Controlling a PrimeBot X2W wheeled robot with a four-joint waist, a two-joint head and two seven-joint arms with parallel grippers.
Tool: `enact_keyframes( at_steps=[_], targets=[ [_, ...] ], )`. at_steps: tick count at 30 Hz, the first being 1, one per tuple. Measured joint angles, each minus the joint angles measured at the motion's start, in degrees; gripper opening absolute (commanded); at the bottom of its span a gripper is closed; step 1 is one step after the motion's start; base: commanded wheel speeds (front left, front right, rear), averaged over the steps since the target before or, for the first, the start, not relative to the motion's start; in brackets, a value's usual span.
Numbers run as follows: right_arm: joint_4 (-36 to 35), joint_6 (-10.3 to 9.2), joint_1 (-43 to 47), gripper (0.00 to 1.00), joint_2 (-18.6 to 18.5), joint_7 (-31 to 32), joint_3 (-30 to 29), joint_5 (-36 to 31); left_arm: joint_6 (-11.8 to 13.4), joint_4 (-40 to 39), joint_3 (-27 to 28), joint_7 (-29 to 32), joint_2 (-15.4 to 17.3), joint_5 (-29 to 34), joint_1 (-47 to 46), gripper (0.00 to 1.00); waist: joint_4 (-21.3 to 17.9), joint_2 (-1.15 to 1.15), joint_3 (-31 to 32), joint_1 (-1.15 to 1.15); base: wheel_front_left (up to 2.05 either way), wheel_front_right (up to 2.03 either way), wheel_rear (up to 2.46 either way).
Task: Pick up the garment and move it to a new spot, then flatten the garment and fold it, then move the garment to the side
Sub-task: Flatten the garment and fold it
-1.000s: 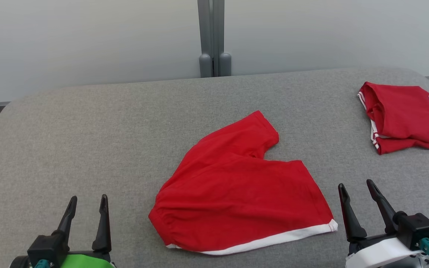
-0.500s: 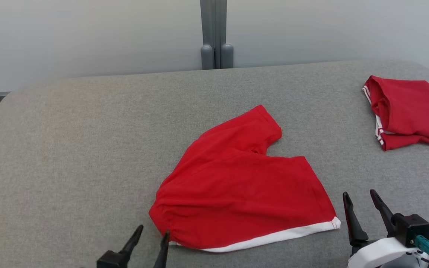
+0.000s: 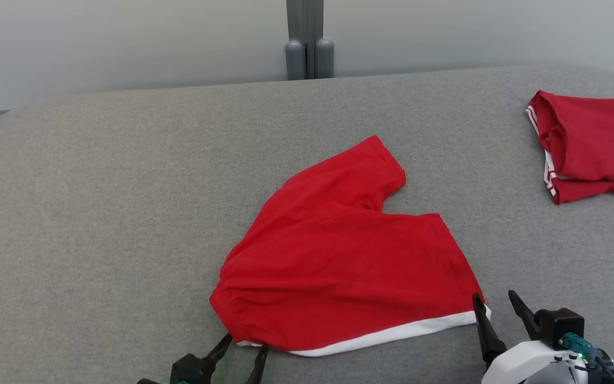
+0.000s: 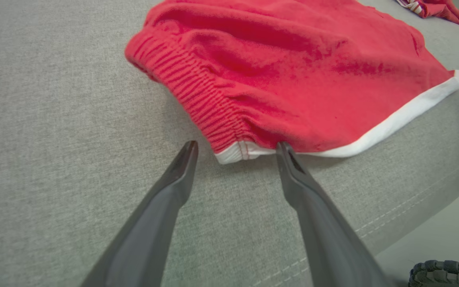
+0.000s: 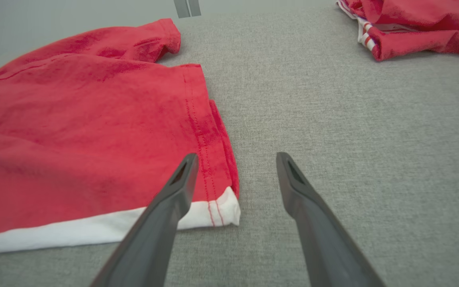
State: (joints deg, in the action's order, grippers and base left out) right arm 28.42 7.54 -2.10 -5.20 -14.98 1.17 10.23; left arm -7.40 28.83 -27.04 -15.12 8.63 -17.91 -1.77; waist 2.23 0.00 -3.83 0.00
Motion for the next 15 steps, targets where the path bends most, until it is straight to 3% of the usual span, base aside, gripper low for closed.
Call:
enact_keyframes(
  at_steps=[7,8,10,11,12,15],
  targets=[
    [6.7,0.00,-2.4,1.00,0.8,0.0,1.5,1.1,0.0,2.4,-3.1,0.0,-0.2,-0.8,-3.5,1.00,0.4,0.00,-1.3,0.00,0.00,0.00,0.00],
    [7.8,0.00,-2.6,1.00,0.9,0.0,1.5,1.4,0.0,2.7,-3.8,0.0,-0.2,-1.0,-3.8,0.92,0.5,0.00,-1.4,0.00,0.00,0.00,0.00],
    [9.4,0.00,-3.1,1.00,0.9,-0.1,1.5,2.2,0.0,3.1,-5.4,0.0,-0.2,-1.6,-4.3,0.33,0.8,0.00,-1.5,0.00,0.00,0.00,0.00],
    [10.1,0.00,-3.3,0.62,1.0,-0.3,1.5,3.0,0.0,2.9,-5.7,0.0,-0.2,-1.8,-4.5,0.06,0.9,0.00,-1.5,0.00,0.00,0.00,0.00],
    [10.6,0.00,-3.6,0.00,1.1,-0.3,1.8,3.5,0.0,2.7,-5.9,0.0,-0.2,-2.2,-4.6,0.00,1.0,0.00,-1.5,0.00,0.00,0.00,0.00],
    [11.2,0.01,-4.2,0.00,1.2,-0.3,2.7,4.6,0.0,2.1,-6.1,0.0,0.2,-2.5,-4.7,0.00,1.1,0.00,-1.5,0.00,0.00,0.00,0.00]
  ],
)
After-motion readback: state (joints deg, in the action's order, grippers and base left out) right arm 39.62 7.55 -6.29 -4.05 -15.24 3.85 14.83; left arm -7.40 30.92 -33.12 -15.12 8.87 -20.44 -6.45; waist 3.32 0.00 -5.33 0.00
